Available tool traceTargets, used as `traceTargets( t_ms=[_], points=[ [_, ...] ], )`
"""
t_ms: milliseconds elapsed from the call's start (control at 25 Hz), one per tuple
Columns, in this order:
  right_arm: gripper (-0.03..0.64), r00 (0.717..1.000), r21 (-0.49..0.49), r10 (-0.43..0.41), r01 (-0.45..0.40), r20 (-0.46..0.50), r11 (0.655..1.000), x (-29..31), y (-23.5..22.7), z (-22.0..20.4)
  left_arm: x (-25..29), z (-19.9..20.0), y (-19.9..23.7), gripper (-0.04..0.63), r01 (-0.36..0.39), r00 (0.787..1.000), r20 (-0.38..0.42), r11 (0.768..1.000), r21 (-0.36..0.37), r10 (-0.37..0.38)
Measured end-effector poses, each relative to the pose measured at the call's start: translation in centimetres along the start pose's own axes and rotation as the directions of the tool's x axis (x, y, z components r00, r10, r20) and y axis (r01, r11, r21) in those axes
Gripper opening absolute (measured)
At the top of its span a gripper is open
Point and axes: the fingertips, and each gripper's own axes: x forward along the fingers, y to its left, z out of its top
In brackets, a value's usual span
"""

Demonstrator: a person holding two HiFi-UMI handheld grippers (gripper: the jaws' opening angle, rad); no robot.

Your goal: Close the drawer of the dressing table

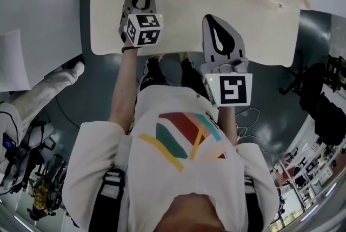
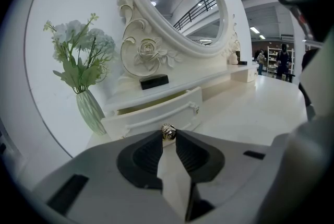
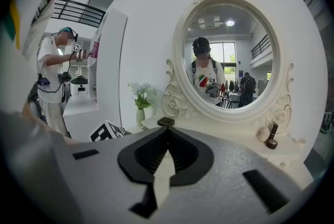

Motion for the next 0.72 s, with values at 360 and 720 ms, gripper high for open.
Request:
traceTargets(
  t_ms=[360,720],
  points=[
    [0.000,1.000,0.004,0.002,-0.002,-0.010,1.000,0.3,-0.1,-0.2,0.7,0.3,0.4,0.072,-0.005,1.000,-0.001,1.000,0.003,0.005],
    [0.000,1.000,0.009,-0.005,0.005,-0.018,1.000,0.6,-0.4,-0.6,1.7,0.6,0.9,0.074,-0.010,1.000,-0.002,1.000,0.003,0.010]
  ],
)
